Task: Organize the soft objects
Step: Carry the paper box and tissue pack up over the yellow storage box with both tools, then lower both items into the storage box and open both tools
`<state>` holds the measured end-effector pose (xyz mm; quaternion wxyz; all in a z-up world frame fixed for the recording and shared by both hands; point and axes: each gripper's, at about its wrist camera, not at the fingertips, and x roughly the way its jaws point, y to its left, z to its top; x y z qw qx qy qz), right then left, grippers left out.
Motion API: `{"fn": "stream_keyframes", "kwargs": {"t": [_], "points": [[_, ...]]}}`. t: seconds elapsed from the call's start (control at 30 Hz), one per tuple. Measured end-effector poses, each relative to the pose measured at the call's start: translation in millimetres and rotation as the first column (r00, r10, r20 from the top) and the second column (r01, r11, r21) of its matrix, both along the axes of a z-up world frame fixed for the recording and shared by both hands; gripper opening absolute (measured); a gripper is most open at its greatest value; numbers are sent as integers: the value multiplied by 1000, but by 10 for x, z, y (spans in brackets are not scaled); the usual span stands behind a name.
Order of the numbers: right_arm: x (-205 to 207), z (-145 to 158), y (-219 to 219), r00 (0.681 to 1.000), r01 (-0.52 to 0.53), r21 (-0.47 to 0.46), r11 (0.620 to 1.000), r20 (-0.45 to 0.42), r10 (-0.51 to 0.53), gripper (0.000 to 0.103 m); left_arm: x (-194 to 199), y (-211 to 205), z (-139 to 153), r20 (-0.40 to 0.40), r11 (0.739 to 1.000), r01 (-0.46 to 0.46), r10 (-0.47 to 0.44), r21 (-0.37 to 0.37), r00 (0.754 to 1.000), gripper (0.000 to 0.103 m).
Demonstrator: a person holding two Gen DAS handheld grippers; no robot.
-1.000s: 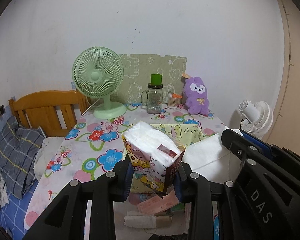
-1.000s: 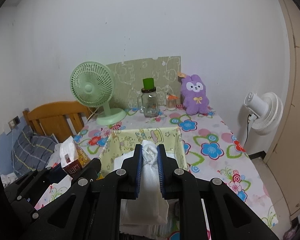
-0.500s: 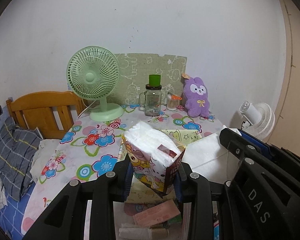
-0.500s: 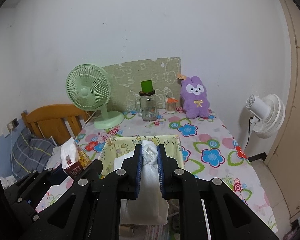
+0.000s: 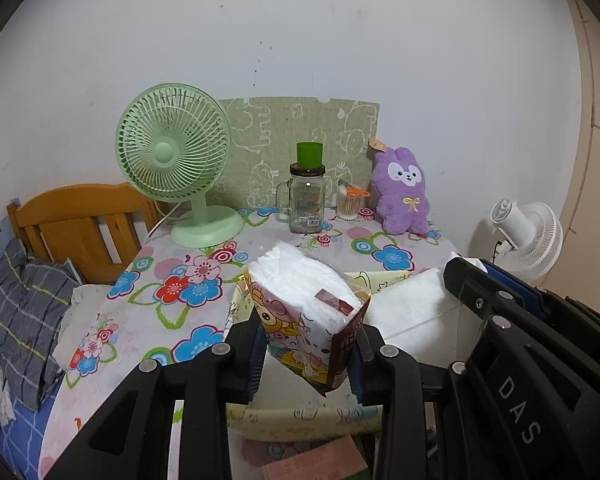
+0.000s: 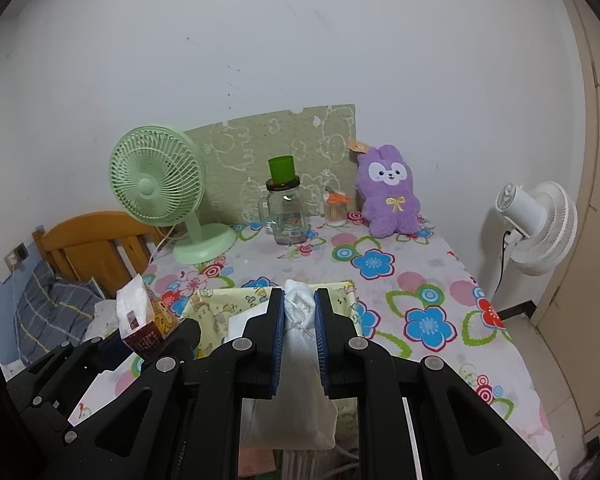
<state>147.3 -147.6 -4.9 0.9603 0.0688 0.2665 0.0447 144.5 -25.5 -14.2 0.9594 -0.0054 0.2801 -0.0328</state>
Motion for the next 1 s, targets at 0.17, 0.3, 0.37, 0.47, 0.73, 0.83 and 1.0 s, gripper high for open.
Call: {"fn": "stream_keyframes", "kwargs": {"t": [0.17, 0.3, 0.37, 0.47, 0.73, 0.83, 1.0], "points": [[187, -73, -4, 1000, 8, 1, 1000, -20, -8, 18, 177, -11, -65, -19, 1000, 1, -1, 1, 1000, 34], [329, -128, -4, 999, 12, 0, 1000, -35, -12, 18, 309, -20, -124, -36, 1000, 3, -3, 0, 999, 34], [396, -154, -7, 999, 14, -2, 1000, -40, -15, 18, 370, -24, -153, -45, 1000, 4, -4, -2, 999, 34], [500, -203, -13, 999, 20, -7, 1000, -49, -20, 18, 484, -39, -208, -62, 1000, 5, -5, -2, 998, 34], [780, -383, 12, 996, 10, -10, 1000, -91, -11, 18, 743, -31, -380, -125, 1000, -15, 15, -3, 992, 41], [853, -430, 33, 995, 1, -9, 1000, -98, -2, 18, 823, -20, -438, -152, 1000, -25, 24, -5, 988, 42], [945, -513, 64, 994, -8, -3, 1000, -107, 8, 18, 894, -1, -506, -179, 999, -36, 36, 3, 983, 58]]}}
